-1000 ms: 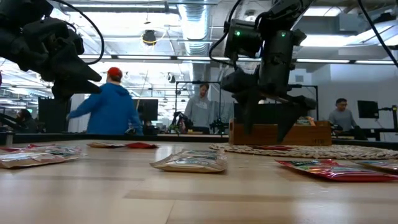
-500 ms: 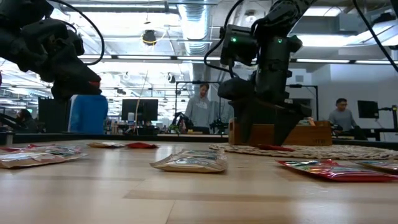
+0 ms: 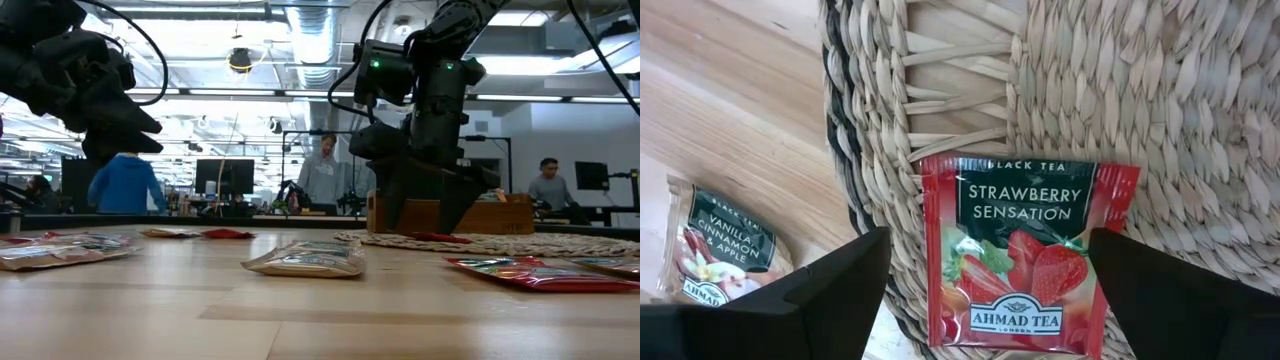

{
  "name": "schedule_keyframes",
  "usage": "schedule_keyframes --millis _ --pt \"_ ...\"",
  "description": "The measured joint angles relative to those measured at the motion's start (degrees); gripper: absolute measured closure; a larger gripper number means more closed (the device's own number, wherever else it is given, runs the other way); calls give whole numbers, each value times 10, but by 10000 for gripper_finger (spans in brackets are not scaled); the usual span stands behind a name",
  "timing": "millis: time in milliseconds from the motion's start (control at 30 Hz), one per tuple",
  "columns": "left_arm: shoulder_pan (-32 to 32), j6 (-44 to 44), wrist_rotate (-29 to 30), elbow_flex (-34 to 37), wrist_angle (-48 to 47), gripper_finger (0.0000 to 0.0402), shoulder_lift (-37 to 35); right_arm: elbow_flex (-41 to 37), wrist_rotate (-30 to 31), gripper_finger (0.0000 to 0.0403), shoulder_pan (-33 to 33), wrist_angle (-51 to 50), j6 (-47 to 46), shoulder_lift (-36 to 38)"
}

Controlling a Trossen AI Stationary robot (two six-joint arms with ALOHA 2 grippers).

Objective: Pick & Place Tea
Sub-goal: Put the red tea pack into the middle compartment of the brown organizer

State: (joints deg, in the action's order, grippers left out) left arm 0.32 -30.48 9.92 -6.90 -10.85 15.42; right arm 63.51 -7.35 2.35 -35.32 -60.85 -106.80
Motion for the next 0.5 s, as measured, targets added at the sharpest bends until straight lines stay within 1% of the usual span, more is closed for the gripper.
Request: schedule_keyframes --millis 200,500 --pt "0 0 0 0 -3 214 0 0 1 72 0 0 -1 -1" --pt "0 0 0 0 -3 214 0 -1 13 116 0 -4 -7 -1"
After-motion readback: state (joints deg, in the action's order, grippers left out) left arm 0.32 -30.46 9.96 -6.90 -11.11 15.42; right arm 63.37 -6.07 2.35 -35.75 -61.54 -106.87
